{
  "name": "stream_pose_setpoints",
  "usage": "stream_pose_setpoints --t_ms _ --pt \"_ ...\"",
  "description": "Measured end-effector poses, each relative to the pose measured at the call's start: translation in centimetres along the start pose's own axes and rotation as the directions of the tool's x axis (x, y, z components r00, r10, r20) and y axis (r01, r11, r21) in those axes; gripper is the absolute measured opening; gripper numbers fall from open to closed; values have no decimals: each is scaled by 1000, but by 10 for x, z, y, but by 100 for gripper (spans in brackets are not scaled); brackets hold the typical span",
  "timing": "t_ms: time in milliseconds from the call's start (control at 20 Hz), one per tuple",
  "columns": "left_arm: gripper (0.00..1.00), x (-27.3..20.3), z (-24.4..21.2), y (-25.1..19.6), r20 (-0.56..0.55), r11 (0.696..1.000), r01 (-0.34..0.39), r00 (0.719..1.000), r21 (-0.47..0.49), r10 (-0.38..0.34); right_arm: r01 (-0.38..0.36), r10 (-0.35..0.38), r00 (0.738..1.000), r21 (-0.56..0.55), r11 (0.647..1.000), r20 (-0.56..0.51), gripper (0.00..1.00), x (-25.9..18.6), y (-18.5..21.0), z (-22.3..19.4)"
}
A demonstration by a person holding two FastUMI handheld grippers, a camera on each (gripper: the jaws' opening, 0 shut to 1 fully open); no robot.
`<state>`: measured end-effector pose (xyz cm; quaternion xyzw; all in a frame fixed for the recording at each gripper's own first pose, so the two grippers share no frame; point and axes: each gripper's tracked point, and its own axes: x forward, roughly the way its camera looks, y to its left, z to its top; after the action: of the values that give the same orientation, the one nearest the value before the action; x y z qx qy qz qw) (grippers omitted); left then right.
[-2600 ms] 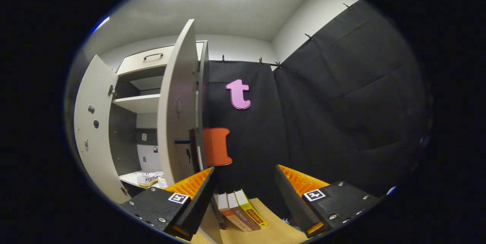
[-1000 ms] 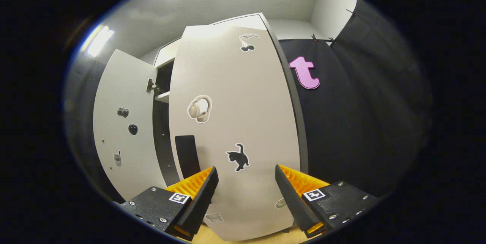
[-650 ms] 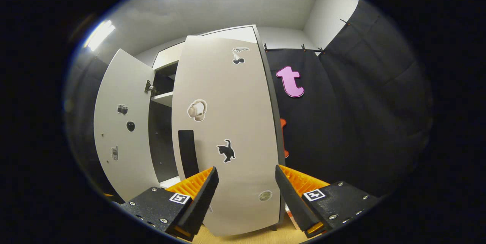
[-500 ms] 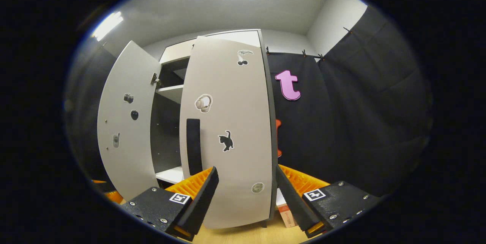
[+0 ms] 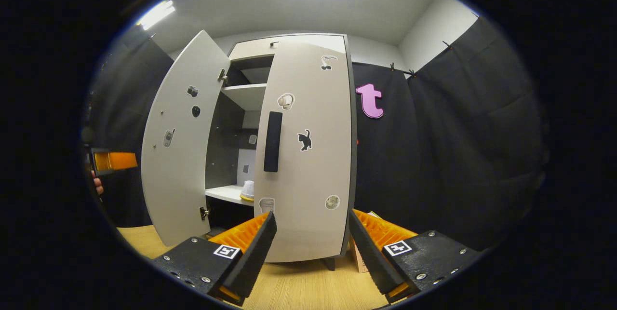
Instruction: Grab one shoe with the right hand and put it into the shoe cabinet, grab the other shoe with the left hand and put it into the shoe cabinet; then close the right door with the right hand and the left door with the left hand.
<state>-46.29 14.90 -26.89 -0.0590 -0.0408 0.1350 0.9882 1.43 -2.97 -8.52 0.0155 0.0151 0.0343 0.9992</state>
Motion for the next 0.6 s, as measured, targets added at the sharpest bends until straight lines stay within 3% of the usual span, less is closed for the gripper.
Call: stream_pose_setpoints --t_ms 200,250,300,350,400,600 --pt "92 42 58 90 64 989 -149 987 0 149 2 -2 1000 -4 1000 -4 93 -1 -2 -3" --pt "100 56 65 107 65 985 -170 983 14 169 -7 7 1000 4 1000 -11 98 -1 0 -4" --pt "100 69 67 120 55 981 -192 980 22 190 -9 9 1000 13 1000 -15 93 -2 0 -5" --pt "100 85 63 129 37 980 -197 980 27 196 -9 9 1000 19 1000 -15 97 -2 0 -4" --pt "100 99 56 133 13 980 -196 981 27 196 -7 7 1000 20 1000 -15 93 -2 0 -4" --pt "96 138 35 127 -32 985 -174 984 5 174 10 -10 1000 14 1000 -12 93 -2 -6 2"
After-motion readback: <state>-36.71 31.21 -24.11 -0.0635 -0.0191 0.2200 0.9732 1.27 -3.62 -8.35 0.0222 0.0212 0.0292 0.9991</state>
